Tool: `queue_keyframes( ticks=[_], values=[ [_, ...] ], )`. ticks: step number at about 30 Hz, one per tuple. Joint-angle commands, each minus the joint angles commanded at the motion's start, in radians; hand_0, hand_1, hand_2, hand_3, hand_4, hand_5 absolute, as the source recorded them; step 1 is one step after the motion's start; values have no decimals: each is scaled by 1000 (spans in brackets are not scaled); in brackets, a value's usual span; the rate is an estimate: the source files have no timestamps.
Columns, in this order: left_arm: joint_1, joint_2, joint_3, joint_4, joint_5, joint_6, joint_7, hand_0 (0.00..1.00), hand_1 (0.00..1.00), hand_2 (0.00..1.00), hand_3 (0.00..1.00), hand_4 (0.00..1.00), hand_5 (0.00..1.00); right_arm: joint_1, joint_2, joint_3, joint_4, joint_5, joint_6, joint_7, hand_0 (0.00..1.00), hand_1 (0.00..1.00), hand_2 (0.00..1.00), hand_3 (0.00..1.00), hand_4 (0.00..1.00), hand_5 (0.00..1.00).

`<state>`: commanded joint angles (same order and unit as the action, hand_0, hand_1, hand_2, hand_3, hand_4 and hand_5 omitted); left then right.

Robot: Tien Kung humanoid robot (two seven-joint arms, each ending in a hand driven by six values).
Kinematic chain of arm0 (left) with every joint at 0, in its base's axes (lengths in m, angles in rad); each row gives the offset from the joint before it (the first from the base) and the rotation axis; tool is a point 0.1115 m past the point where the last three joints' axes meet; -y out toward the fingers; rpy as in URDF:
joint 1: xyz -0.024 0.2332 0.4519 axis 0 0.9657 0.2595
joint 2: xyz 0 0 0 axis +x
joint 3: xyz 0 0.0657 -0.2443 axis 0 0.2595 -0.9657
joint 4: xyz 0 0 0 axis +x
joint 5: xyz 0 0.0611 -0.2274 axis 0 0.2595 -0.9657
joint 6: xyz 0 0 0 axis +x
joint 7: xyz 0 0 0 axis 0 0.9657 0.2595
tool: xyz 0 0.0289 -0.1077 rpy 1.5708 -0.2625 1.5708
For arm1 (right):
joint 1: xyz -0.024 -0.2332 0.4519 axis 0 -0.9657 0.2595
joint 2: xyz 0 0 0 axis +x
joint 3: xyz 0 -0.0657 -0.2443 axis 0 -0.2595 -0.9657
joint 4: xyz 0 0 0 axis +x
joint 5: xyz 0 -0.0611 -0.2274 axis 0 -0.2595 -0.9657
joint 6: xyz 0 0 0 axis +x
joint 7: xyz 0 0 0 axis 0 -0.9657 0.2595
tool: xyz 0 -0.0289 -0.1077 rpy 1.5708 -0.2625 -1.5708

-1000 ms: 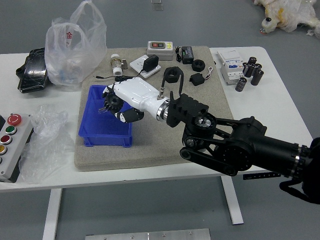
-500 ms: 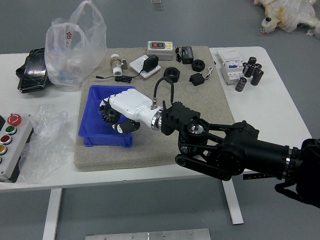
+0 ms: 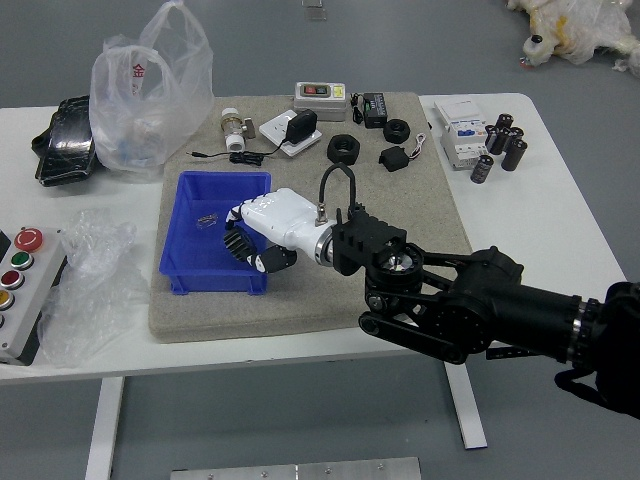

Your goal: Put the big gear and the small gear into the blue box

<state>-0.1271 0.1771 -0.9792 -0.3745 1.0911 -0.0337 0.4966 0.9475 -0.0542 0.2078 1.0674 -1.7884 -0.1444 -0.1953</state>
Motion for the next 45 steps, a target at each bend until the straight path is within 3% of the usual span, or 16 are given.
queue_keyframes(
  ticks=[9, 17, 24, 31, 37, 38, 45],
  values=[
    [2, -1, 0, 0, 1, 0, 0, 716, 669, 661, 804, 728, 437, -10, -10, 27, 11, 17, -17, 8, 504, 766, 803, 758, 534, 153],
    [3, -2, 1, 0, -1, 0, -1, 716, 669, 660, 804, 728, 437, -30, -42, 131, 2, 48, -66, 18, 496, 755, 794, 757, 538, 155],
    [6, -3, 2, 0, -3, 1, -1, 715, 669, 659, 804, 728, 437, -57, -78, 183, -80, 53, -41, -15, 501, 759, 803, 764, 556, 142],
    [7, -5, 4, 1, -6, 2, -2, 715, 669, 659, 804, 728, 436, -88, -94, 177, -146, 57, 4, -58, 500, 764, 805, 779, 569, 141],
    [8, -1, 3, 1, -6, 4, -4, 715, 669, 659, 804, 727, 433, -90, -108, 180, -182, 38, 33, -30, 501, 762, 804, 784, 590, 152],
    [7, -1, 3, 1, -5, 4, -4, 715, 669, 659, 804, 728, 436, -89, -110, 181, -187, 35, 36, -26, 499, 751, 796, 788, 639, 164],
    [5, -4, 5, 1, -6, 3, -5, 715, 669, 658, 804, 727, 436, -86, -107, 168, -224, 64, 29, -9, 491, 740, 777, 774, 605, 146]
  ],
)
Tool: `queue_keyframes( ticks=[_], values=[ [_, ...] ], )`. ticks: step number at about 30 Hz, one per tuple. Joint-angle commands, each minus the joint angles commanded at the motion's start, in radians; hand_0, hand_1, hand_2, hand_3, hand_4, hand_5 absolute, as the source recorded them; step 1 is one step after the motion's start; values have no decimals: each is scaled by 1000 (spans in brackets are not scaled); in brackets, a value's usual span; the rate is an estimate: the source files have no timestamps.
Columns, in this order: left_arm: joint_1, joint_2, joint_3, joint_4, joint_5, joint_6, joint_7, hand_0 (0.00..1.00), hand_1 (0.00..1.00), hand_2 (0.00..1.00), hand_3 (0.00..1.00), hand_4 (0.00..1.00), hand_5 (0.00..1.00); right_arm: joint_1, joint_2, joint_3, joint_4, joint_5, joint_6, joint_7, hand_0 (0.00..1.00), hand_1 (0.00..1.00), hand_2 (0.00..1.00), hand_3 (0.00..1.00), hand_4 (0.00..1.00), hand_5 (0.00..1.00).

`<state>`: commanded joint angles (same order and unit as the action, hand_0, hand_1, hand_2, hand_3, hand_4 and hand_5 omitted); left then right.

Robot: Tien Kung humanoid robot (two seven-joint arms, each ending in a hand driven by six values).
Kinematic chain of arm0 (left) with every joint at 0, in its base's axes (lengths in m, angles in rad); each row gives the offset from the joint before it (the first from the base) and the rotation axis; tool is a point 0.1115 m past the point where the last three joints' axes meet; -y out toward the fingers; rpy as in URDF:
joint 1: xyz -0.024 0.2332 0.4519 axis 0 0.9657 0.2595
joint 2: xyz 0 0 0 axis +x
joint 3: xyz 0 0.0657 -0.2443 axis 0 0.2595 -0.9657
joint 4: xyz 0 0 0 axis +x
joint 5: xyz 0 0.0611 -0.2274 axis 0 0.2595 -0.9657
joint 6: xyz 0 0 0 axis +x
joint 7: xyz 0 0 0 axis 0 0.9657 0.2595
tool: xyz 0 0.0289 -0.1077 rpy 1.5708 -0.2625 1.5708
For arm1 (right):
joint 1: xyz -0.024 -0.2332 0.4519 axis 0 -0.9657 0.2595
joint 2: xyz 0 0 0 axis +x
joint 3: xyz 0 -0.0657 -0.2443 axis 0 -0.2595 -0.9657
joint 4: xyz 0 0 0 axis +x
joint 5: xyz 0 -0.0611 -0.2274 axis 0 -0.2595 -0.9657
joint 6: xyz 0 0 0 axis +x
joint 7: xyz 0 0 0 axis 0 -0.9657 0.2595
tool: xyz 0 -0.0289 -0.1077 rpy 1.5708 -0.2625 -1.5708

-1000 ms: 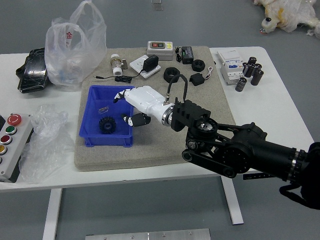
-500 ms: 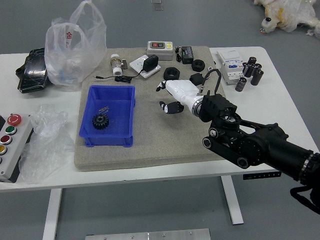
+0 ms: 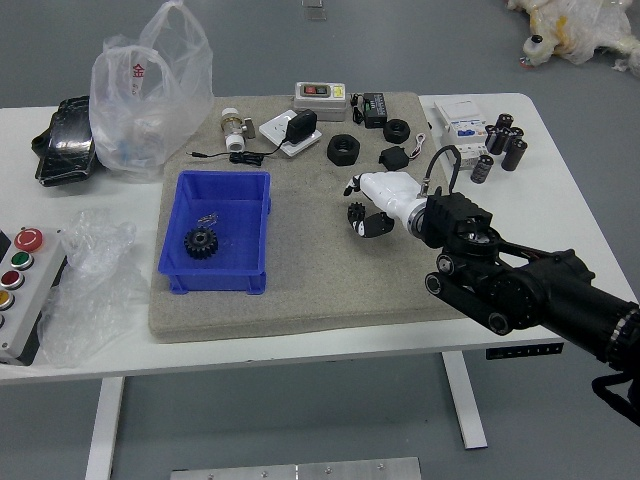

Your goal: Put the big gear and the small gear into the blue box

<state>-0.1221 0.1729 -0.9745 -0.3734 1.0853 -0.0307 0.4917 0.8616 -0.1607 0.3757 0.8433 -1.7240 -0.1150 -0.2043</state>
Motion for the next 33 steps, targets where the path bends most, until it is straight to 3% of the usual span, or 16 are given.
queue_keyframes(
  ticks=[10, 11, 16, 17, 33],
  values=[
    [2, 2, 3, 0, -2, 1, -2, 715, 669, 659, 804, 727, 435, 24, 23, -67, -57, 77, -33, 47, 475, 721, 724, 744, 608, 191],
    [1, 2, 3, 0, -2, 0, -2, 715, 669, 658, 804, 728, 435, 27, 24, -72, -61, 82, -36, 49, 457, 675, 600, 687, 447, 144],
    [-1, 1, 5, 1, -2, -1, -4, 715, 669, 658, 804, 728, 435, 39, 30, -108, -88, 119, -43, 59, 457, 675, 600, 687, 447, 144],
    [-1, 1, 6, 1, -2, -1, -4, 715, 669, 659, 804, 727, 435, 40, 30, -115, -93, 126, -43, 60, 451, 667, 576, 679, 343, 116],
    [-3, -1, 6, 2, 0, -3, -5, 715, 669, 659, 804, 728, 436, 43, 29, -146, -113, 158, -51, 64, 446, 665, 551, 673, 254, 116]
  ],
)
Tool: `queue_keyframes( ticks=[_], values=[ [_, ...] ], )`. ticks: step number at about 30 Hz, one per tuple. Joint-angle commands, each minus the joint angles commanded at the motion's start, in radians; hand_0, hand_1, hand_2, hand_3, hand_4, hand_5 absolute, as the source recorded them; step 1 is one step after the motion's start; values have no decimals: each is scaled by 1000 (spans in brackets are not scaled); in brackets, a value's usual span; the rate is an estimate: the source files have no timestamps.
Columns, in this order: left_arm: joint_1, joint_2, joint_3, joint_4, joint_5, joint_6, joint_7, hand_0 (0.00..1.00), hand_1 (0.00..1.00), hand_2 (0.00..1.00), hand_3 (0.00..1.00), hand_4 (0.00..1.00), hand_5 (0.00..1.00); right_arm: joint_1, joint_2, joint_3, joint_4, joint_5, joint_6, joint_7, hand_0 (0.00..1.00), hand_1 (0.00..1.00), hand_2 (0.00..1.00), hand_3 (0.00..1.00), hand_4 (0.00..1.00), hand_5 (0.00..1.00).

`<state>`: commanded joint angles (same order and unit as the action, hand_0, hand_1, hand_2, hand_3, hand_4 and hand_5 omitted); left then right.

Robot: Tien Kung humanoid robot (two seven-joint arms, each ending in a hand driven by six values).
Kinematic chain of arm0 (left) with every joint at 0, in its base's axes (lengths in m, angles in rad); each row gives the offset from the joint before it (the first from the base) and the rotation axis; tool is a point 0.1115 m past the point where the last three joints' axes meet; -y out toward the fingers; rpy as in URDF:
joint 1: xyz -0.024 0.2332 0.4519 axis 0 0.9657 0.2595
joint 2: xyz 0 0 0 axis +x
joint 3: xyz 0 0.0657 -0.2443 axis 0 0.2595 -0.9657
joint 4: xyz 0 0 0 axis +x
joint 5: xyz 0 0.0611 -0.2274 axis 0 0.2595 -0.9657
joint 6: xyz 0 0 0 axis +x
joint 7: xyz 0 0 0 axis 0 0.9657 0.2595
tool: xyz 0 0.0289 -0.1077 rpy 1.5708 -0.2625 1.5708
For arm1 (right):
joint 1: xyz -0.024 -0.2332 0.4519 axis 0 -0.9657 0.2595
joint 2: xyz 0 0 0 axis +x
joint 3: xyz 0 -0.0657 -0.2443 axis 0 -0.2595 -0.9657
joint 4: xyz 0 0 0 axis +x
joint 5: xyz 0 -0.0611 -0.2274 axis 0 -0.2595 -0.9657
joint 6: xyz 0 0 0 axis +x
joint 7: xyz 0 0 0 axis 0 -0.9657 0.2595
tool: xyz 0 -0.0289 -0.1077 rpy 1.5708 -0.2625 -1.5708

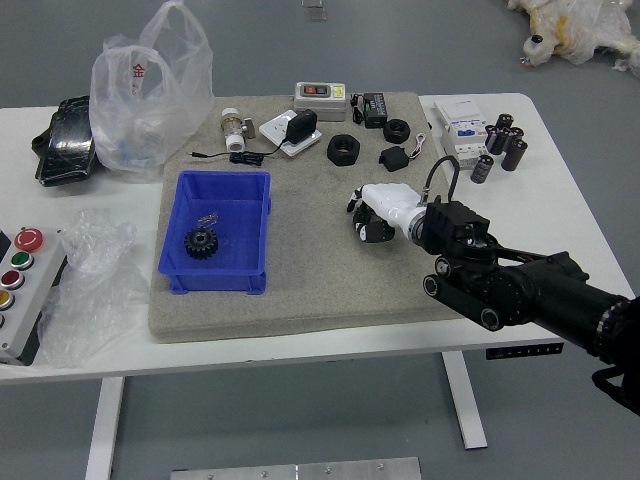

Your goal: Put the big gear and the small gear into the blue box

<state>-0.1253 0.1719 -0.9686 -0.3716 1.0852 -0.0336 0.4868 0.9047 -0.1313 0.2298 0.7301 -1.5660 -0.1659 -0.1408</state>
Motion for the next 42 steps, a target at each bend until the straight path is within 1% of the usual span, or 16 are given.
queue_keyframes(
  ticks=[1, 2, 7, 8, 10, 13, 14, 17, 24, 27, 31, 32, 37, 38, 42],
  values=[
    [0, 0, 0, 0, 0, 0, 0, 715, 669, 659, 804, 728, 436, 0, 0, 0, 1, 1, -4, 2, 446, 665, 551, 673, 254, 116],
    [0, 0, -1, 0, 1, 0, 0, 715, 669, 657, 804, 727, 435, -1, -2, 2, 3, 1, -11, 5, 424, 640, 511, 646, 222, 99],
    [1, -1, -1, 0, 2, 0, 0, 715, 669, 657, 804, 727, 435, 2, -6, 23, 30, -11, -41, 17, 424, 640, 511, 646, 222, 99],
    [1, -1, -1, 0, 2, 1, -1, 715, 669, 657, 804, 728, 437, 5, -7, 29, 41, -16, -47, 19, 410, 617, 490, 629, 245, 54],
    [1, -1, -1, 0, 2, 1, -2, 715, 669, 657, 804, 728, 437, 8, -8, 37, 62, -23, -55, 21, 410, 617, 490, 629, 245, 54],
    [1, -1, -1, 0, 2, 1, -2, 715, 669, 657, 804, 728, 437, 15, -7, 48, 110, -32, -64, 19, 410, 617, 490, 629, 245, 54],
    [2, -1, -1, 0, 2, 1, -2, 715, 668, 657, 804, 728, 436, 19, -5, 50, 131, -36, -66, 17, 405, 610, 491, 630, 218, 42],
    [2, 0, -2, 0, 4, 1, 0, 715, 668, 657, 804, 728, 436, 33, 0, 50, 190, -49, -71, 9, 405, 610, 491, 630, 218, 42],
    [2, 3, -5, -1, 8, 0, 1, 715, 669, 657, 804, 729, 436, 77, 29, 11, 335, -112, -68, -13, 405, 618, 492, 633, 216, 46],
    [3, 4, -6, -1, 10, -1, 2, 715, 668, 657, 804, 729, 434, 91, 43, -4, 367, -140, -62, -21, 408, 617, 496, 632, 217, 47],
    [2, 6, -7, -2, 12, -2, 4, 715, 668, 657, 804, 729, 434, 102, 60, -21, 374, -165, -55, -27, 408, 617, 496, 632, 217, 47],
    [1, 6, -7, -2, 12, -2, 4, 715, 669, 657, 804, 728, 435, 103, 62, -23, 372, -167, -55, -27, 413, 636, 604, 721, 208, 98],
    [-1, 5, -11, -3, 16, -3, 7, 715, 669, 657, 804, 728, 435, 99, 75, -25, 361, -170, -68, -29, 413, 636, 604, 721, 208, 98],
    [-2, 5, -11, -3, 17, -3, 7, 715, 669, 657, 804, 727, 434, 98, 78, -25, 360, -171, -72, -31, 421, 693, 753, 831, 420, 141],
    [-3, 5, -13, -3, 19, -5, 8, 715, 669, 657, 804, 727, 434, 94, 86, -35, 358, -172, -69, -42, 421, 693, 753, 831, 420, 141]
  ],
)
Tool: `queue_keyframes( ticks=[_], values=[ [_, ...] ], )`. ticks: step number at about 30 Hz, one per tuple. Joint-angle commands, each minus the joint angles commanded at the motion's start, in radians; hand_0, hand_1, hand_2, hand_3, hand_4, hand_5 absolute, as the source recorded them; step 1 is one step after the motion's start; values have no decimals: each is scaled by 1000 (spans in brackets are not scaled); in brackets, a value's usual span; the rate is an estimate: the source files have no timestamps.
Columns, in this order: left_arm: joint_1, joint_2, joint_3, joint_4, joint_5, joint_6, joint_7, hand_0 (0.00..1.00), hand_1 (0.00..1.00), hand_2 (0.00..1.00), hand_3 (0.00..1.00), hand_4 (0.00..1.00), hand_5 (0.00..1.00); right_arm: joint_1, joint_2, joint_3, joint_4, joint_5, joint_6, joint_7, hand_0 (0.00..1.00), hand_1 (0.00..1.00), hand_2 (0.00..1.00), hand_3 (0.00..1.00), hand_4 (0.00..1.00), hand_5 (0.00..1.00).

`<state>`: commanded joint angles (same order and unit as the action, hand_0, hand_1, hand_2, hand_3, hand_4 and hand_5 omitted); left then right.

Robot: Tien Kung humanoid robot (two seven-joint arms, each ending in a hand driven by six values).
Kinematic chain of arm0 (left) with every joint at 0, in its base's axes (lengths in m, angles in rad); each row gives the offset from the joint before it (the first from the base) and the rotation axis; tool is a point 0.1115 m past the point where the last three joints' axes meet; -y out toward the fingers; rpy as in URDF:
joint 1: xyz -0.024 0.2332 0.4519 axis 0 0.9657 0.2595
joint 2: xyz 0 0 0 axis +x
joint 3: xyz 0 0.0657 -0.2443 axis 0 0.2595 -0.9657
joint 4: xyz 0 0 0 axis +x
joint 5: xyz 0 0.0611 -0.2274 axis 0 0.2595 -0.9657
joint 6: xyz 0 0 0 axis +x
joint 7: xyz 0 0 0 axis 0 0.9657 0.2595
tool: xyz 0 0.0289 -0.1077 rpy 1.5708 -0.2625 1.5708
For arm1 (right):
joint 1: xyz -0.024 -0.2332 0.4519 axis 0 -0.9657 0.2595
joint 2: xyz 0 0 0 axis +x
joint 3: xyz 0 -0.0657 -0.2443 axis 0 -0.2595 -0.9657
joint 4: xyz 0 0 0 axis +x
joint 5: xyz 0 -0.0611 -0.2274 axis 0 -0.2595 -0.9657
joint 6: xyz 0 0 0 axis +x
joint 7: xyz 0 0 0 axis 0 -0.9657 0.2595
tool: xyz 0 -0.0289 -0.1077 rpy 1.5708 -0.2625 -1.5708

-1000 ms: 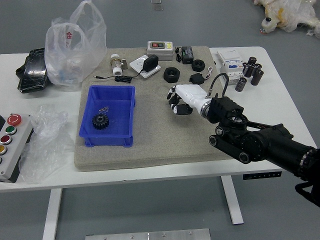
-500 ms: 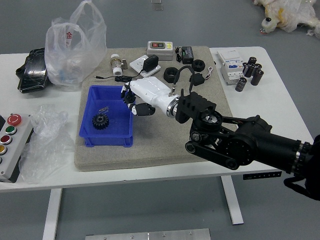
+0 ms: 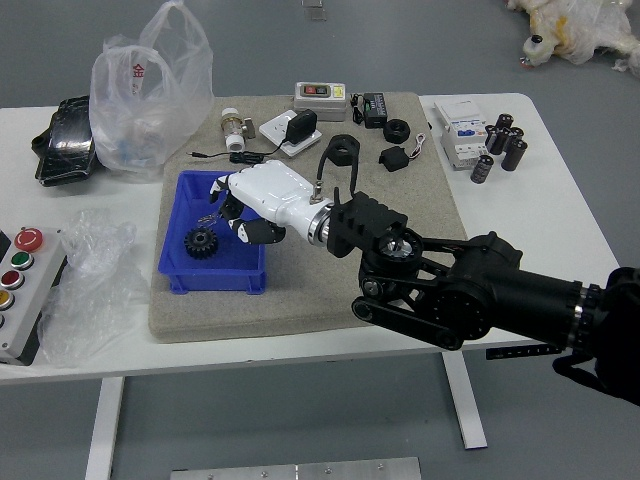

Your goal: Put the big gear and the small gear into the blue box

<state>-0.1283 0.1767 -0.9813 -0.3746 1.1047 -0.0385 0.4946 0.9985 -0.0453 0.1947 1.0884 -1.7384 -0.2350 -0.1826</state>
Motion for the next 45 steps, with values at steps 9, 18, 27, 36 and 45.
queue_keyframes(
  ticks=[9, 18, 27, 36, 45],
  values=[
    [2, 1, -3, -1, 3, -1, 4, 715, 669, 657, 804, 728, 434, -9, 4, -27, -4, 7, 29, -23, 437, 745, 833, 877, 577, 151],
    [3, -1, -2, 0, 2, -1, 3, 715, 669, 657, 804, 727, 434, -49, -40, 62, 1, 36, -4, -3, 431, 740, 827, 865, 597, 173],
    [5, -6, 6, 1, -12, 4, 0, 715, 669, 657, 804, 727, 434, -221, -174, 318, 71, 207, -69, 131, 407, 661, 736, 725, 600, 180],
    [4, 1, 12, 3, -20, 7, -8, 715, 669, 657, 804, 728, 435, -464, -275, 665, 136, 540, 37, 379, 417, 633, 679, 677, 611, 187],
    [16, -9, 19, 4, -33, 13, -13, 715, 669, 658, 804, 728, 435, -681, -281, 917, 170, 857, 144, 519, 598, 678, 703, 683, 697, 313]
  ],
)
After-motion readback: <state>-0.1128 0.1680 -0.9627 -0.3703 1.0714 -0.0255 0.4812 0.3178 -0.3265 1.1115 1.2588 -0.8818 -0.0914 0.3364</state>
